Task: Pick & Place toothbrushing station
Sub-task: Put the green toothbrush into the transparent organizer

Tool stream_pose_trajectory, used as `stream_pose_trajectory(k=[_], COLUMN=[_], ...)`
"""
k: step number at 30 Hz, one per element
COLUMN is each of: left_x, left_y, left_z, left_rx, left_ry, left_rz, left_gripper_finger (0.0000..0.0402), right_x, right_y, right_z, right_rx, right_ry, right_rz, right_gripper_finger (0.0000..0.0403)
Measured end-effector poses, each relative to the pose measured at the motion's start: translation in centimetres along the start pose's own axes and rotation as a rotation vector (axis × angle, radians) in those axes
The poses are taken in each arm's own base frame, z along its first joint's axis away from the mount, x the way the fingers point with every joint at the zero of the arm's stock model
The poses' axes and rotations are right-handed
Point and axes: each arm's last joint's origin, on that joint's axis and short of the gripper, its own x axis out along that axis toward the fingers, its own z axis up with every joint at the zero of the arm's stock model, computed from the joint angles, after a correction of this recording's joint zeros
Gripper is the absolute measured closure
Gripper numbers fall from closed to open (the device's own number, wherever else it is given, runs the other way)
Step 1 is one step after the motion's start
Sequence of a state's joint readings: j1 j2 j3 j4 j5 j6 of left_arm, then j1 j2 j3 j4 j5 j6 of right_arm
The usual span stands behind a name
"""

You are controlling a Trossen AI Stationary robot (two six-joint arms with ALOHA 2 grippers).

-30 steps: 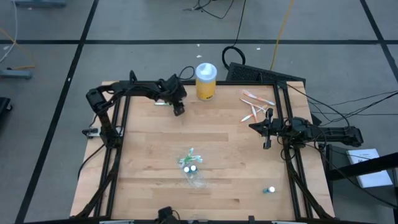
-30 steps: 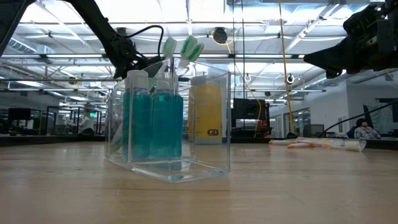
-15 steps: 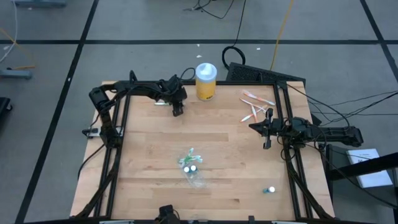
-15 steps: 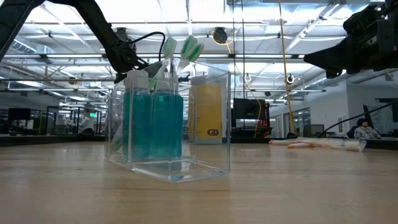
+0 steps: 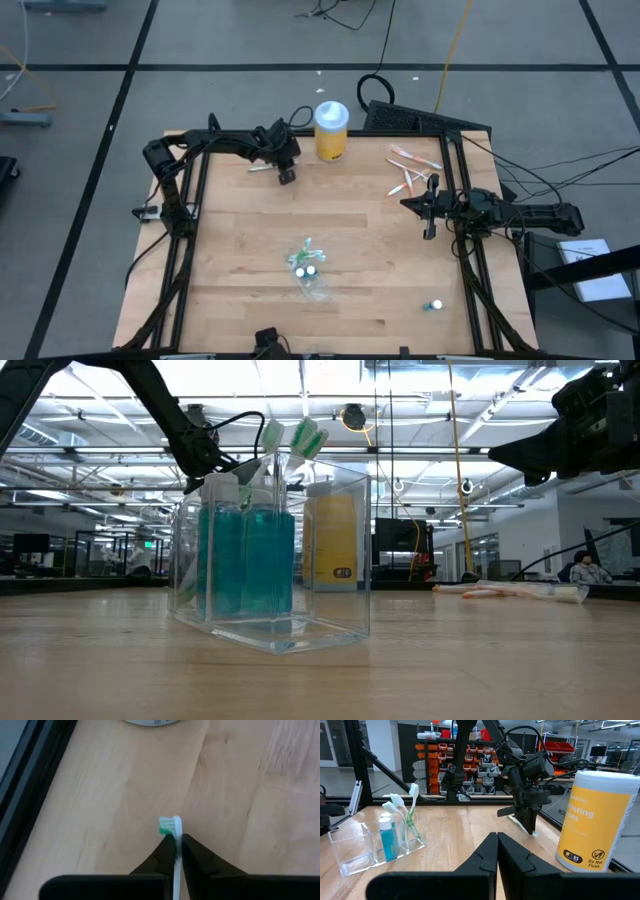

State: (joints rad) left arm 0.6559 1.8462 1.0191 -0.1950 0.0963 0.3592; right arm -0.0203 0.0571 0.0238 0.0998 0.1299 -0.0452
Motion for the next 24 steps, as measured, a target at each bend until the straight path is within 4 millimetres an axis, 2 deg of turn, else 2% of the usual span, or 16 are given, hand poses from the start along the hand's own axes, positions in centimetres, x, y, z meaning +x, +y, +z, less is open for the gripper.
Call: stream_pose_trajectory(k=[9, 15, 18, 20, 24], left_x=[-0.4, -2.4, -3.1, -3.3, -4.6], left_y=[0.2, 0.0, -0.3, -0.5, -0.7], left_z=[0.8, 2.0, 2.0, 2.0, 3.1], left_rx=[-0.096, -0.099, -0.069, -0.049, -0.079], left_ry=[-0.077, -0.173, -0.151, -0.157, -0.264], left_rz=[0.015, 0.003, 0.013, -0.038, -0.062], left_gripper_finger=[0.0399, 0.0400, 0.0398, 0.0400, 0.0400], right_x=[0.0, 0.0, 0.0, 0.0, 0.0], right_y=[0.0, 0.0, 0.0, 0.0, 0.0], right_z=[0.0, 0.0, 0.0, 0.0, 0.0], right_rx=[0.000, 0.000, 0.000, 0.000, 0.000], right_ry=[0.000, 0.000, 0.000, 0.000, 0.000], right_rz=[0.000, 0.001, 0.000, 0.000, 0.000], right_gripper_finger=[0.0399, 0.0399, 0.0399, 0.0399, 0.0399])
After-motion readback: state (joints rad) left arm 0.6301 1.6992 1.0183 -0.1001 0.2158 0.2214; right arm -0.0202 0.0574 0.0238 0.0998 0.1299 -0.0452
